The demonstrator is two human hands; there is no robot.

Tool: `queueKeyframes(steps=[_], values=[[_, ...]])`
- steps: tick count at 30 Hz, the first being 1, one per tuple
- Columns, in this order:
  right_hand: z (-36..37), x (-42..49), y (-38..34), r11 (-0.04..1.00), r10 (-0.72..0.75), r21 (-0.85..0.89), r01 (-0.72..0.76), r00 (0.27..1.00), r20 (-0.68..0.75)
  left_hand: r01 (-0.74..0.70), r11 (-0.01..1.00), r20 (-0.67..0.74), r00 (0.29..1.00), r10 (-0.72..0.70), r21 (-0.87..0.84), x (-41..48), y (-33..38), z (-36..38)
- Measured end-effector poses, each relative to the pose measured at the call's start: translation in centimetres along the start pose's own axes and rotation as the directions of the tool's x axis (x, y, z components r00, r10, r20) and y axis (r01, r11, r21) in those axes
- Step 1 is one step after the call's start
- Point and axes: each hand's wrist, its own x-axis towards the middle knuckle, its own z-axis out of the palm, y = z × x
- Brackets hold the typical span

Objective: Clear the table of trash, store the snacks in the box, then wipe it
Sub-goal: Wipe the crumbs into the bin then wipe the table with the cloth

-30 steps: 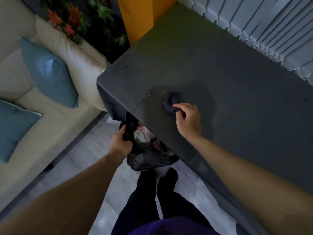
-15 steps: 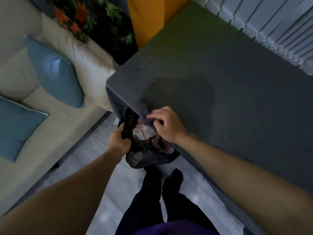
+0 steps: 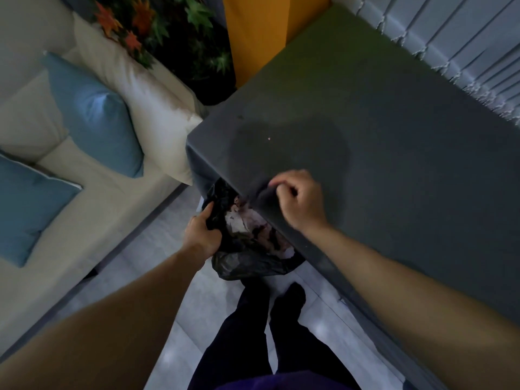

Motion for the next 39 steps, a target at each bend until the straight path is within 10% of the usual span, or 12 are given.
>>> queueKeyframes(steps=[4,12,17,27,31,35,39], values=[[0.5,7.7,1.2,0.974,0.150,-0.129,-0.187,0.955,-0.256,0.003,1.000,0.007,1.000,-0.003,0.019,0.4,-0.1,-0.2],[2.5,6.1,-0.3,0.981,-0.009,-0.177,0.081,0.927,0.376,0.002,1.000,0.036,0.999,-0.002,0.006,0.7,-0.4,0.0],[1.9,2.3,0.5,0.983,-0.042,-0.165,0.081,0.973,0.225,0.011,1.000,0.026,1.000,-0.011,0.005,0.5,-0.5,0.2],[-0.3,-6.9,0.7,0.937,-0.175,-0.162,0.309,0.818,0.549,0.026,1.000,0.020,0.999,-0.026,-0.006,-1.1,-1.3,0.7],[-1.3,-7.3,1.0,0.953,-0.125,-0.196,0.231,0.889,0.440,0.039,0.998,0.021,0.999,-0.039,-0.047,-2.3,-1.5,1.2],[-2.0,-9.0,1.2,0.920,-0.182,-0.134,0.367,0.707,0.683,0.052,0.997,0.020,0.999,-0.051,-0.060,-3.4,-1.4,1.9],[-2.1,-9.8,1.1,0.947,-0.025,-0.242,0.210,0.802,0.597,0.057,0.997,0.012,0.998,-0.057,-0.060,-4.6,-1.5,2.6]])
